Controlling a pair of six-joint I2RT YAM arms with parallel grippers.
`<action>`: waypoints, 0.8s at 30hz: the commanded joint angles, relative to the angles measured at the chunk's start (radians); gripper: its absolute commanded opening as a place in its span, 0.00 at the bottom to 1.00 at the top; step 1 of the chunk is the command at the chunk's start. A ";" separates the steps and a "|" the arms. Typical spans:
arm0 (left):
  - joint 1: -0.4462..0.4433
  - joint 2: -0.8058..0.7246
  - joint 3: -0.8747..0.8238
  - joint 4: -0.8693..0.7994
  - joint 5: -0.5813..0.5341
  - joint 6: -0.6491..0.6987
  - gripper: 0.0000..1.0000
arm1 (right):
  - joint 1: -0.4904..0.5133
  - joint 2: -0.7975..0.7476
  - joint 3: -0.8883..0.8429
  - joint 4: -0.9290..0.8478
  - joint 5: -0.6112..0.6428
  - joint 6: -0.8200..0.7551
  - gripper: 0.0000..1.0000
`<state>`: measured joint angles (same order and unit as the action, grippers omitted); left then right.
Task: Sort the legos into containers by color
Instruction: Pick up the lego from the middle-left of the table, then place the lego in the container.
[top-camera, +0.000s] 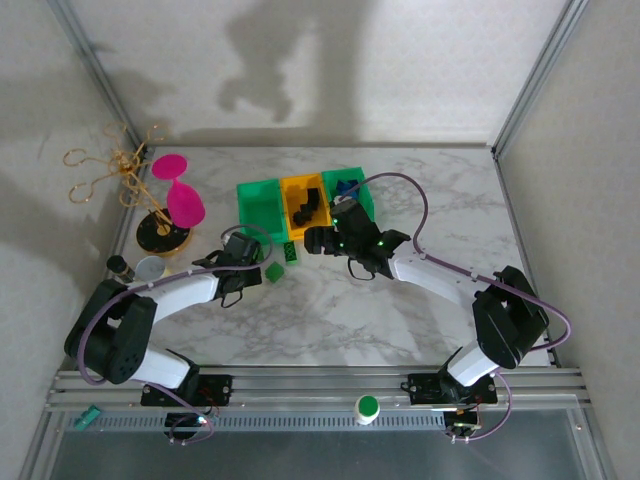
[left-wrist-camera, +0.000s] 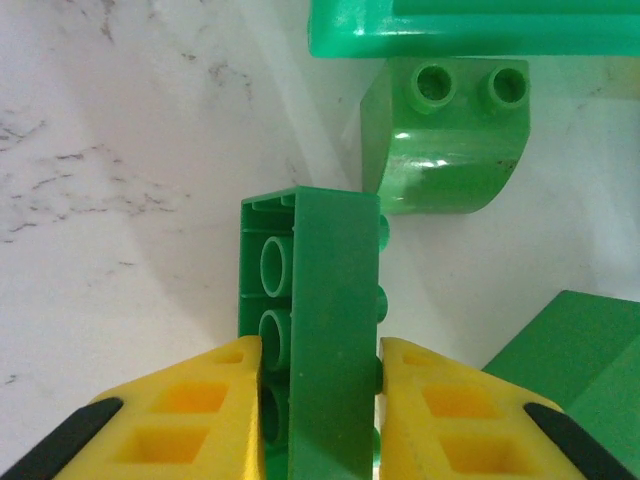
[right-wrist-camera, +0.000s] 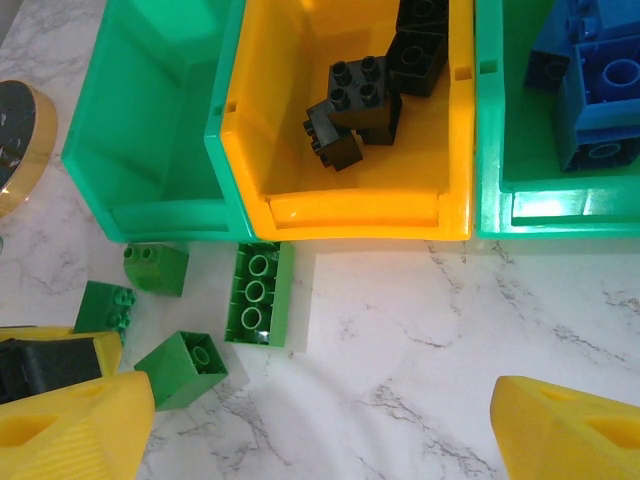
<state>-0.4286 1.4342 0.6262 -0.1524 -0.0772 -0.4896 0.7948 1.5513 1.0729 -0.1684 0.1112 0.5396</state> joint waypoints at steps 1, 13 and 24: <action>-0.007 -0.043 0.006 -0.041 -0.007 -0.014 0.20 | 0.009 -0.009 -0.010 -0.009 0.027 0.001 0.88; -0.067 -0.087 0.205 -0.069 -0.052 -0.075 0.21 | -0.032 -0.031 0.016 -0.008 0.021 0.003 0.93; -0.034 0.269 0.504 -0.024 -0.133 -0.037 0.22 | -0.049 -0.052 0.004 -0.006 0.031 0.010 0.99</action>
<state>-0.4831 1.6520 1.0782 -0.1761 -0.1547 -0.5446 0.7567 1.5421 1.0733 -0.1761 0.1295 0.5400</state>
